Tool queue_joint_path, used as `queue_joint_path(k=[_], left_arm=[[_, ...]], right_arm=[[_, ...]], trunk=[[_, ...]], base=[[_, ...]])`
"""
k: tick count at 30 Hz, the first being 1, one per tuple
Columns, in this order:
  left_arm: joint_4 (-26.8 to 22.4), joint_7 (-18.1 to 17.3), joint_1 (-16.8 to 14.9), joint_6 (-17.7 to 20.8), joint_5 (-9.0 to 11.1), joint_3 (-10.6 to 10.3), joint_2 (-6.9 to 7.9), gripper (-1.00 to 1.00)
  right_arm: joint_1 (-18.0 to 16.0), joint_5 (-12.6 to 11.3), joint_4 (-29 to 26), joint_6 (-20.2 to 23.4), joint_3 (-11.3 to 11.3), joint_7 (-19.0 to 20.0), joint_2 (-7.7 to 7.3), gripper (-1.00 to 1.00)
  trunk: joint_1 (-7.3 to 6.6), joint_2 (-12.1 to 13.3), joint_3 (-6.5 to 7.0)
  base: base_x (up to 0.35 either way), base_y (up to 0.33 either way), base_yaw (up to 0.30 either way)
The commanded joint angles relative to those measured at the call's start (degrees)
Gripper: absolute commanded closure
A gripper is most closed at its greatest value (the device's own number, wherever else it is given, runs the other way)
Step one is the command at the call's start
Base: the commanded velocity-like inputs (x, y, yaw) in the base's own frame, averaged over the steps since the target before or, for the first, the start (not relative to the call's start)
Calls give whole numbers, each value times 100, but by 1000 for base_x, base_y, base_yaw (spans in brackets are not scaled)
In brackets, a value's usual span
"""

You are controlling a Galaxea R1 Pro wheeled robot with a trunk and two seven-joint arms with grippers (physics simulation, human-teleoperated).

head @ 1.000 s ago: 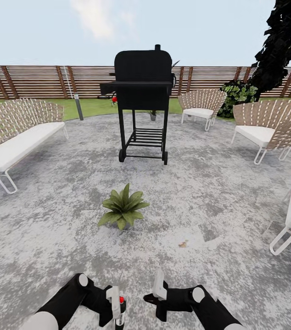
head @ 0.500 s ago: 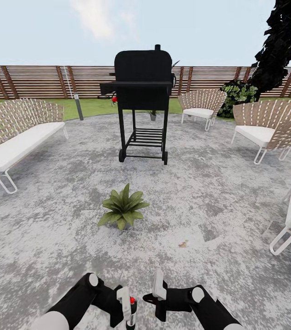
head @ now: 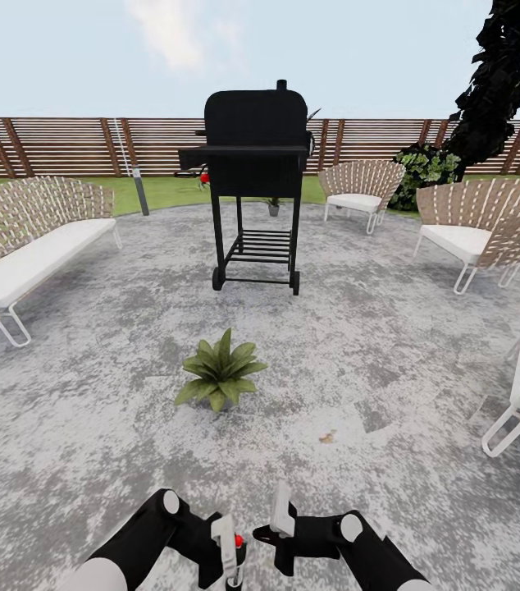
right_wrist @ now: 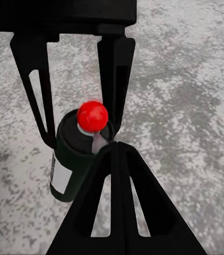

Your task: Pick up the pesticide atomizer in the garden and spray insectifuge to fully cover both potted plants in the garden.

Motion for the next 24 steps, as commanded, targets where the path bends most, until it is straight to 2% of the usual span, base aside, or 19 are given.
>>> queue_joint_path(k=[1,17,24], left_arm=[[-8,-13,0,-20,-59,4,-5,100],[-10,27,-15,17,-100,6,-71,100],[-10,25,-17,-4,-95,6,-73,100]], right_arm=[[-1,43,-7,-23,-5,1,10,100],[-1,35,-8,-23,0,1,36,100],[-1,37,-7,-23,0,3,101,100]], trunk=[[-1,-2,-5],[-1,-2,-5],[-1,-2,-5]], base=[[0,0,0],[0,0,0],[0,0,0]])
